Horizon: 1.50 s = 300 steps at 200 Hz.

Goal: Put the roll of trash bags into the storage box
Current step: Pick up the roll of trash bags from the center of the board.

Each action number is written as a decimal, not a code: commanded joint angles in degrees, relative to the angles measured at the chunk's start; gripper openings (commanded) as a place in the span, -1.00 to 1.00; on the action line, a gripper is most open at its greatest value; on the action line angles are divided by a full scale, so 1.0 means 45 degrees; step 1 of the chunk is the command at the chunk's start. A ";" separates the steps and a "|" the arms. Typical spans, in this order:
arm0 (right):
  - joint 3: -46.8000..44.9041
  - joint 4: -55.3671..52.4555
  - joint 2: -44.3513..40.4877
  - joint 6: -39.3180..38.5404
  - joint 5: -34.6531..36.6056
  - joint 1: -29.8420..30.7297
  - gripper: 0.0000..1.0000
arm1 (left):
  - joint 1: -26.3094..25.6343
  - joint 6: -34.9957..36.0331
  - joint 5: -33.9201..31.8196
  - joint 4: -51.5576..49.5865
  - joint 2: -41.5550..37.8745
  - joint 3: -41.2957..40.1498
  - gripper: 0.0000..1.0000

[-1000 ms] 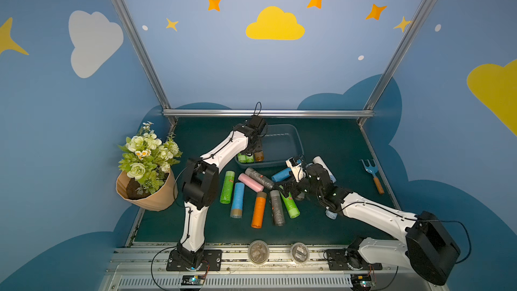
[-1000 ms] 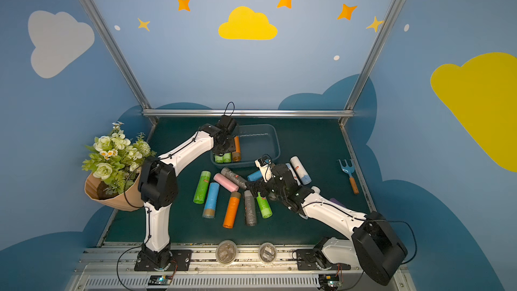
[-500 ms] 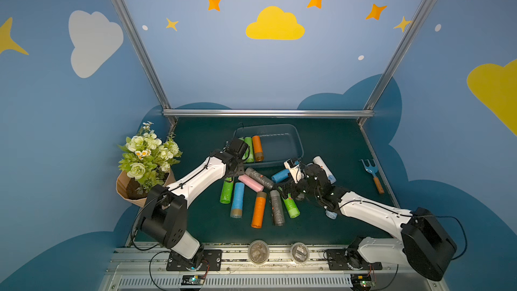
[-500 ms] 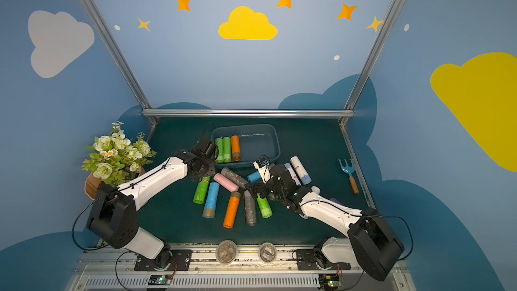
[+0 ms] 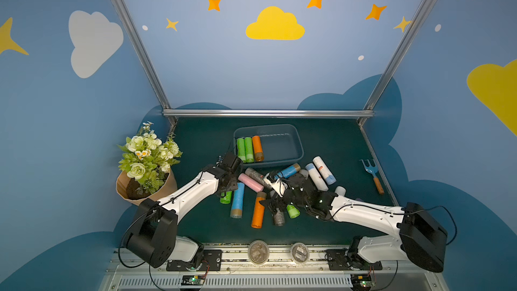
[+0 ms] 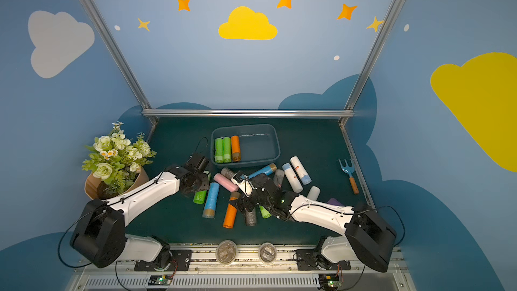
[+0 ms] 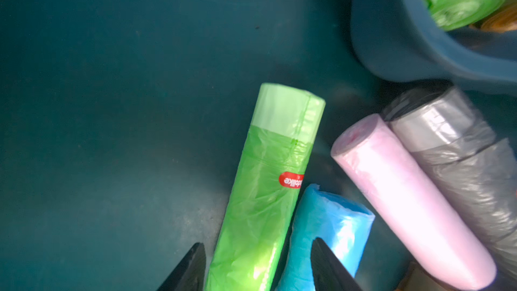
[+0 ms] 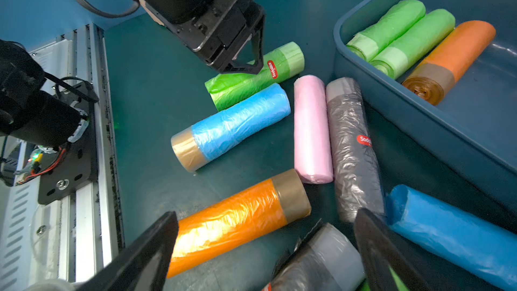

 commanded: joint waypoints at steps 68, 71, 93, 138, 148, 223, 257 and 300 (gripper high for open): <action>0.0312 -0.0120 0.0085 -0.0241 0.0357 -0.0016 0.92 | 0.0289 0.0375 0.0243 0.0772 0.0954 -0.0290 0.20; 0.0312 -0.0108 0.0092 -0.0243 0.0366 -0.0009 0.92 | 0.0289 0.0359 0.0245 0.0793 0.1011 -0.0276 0.20; 0.0312 -0.0105 0.0122 -0.0260 0.0424 -0.0017 0.92 | 0.0327 0.0407 0.0369 0.1034 0.1389 -0.0294 0.20; 0.0370 -0.0157 0.0224 -0.0260 0.0427 -0.0047 0.92 | 0.0348 0.0397 0.0451 0.1316 0.2053 -0.0273 0.07; 0.0356 -0.0156 0.0243 -0.0243 0.0454 -0.0057 0.92 | 0.0347 0.0395 0.0383 0.1293 0.2103 -0.0274 0.02; 0.0332 -0.0156 0.0255 -0.0083 0.0386 -0.0314 0.92 | 0.0650 0.0452 -0.0019 0.0767 0.1231 -0.0265 -0.18; 0.0215 -0.0135 0.0130 0.0249 0.0147 -0.0702 0.92 | 0.0738 0.0512 -0.0210 0.0187 0.0932 0.0216 -0.18; -0.0105 0.0025 -0.0296 0.0860 -0.0190 -0.1565 0.92 | 0.0738 0.0460 -0.0115 -0.0272 0.0922 0.1161 -0.18</action>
